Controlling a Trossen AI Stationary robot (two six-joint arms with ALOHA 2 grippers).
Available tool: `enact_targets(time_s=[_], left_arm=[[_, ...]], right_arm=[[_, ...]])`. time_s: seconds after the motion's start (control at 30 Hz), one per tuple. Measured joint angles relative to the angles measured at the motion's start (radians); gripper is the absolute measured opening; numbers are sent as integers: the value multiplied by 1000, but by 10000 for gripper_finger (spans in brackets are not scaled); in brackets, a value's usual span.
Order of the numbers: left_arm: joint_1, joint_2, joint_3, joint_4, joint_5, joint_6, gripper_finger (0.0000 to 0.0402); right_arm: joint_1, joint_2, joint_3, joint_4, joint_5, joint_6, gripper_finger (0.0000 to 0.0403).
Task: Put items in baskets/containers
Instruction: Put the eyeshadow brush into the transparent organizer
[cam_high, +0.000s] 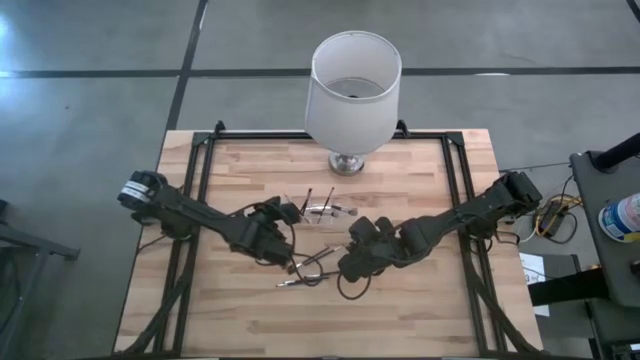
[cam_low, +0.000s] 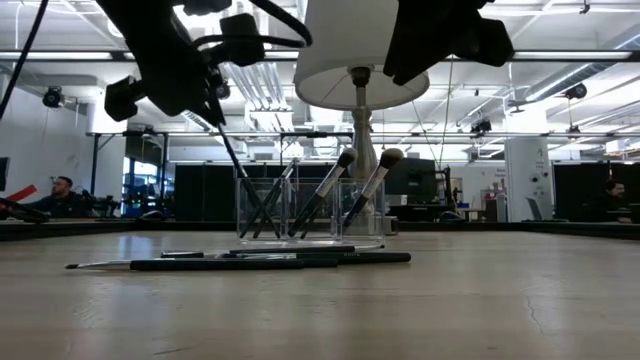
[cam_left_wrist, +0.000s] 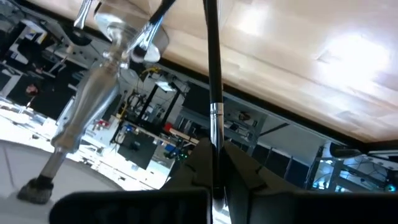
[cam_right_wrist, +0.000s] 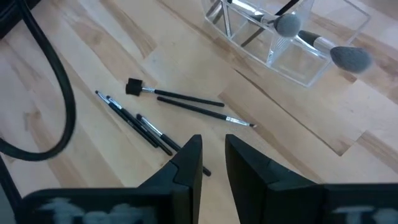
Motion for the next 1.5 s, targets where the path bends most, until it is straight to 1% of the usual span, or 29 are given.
enact_targets(time_s=[0.23,0.4,0.77,0.93,1.2,1.4,1.5], left_arm=[[6,29,0,60,18,8,21],[6,38,0,80,77,17,28],[6,33,0,98,147,-69,32],[6,33,0,98,149,-63,43],[6,32,0,98,145,-74,99],[6,16,0,97,55,-63,131],[2,-19,0,97,48,-69,133]], right_arm=[[0,0,0,0,0,3,63],[0,1,0,0,1,3,63],[0,1,0,1,9,-14,64],[0,1,0,2,9,-20,81],[0,1,-1,0,12,-33,120],[0,1,-4,-35,12,-28,138],[0,1,-6,-89,11,-2,141]])
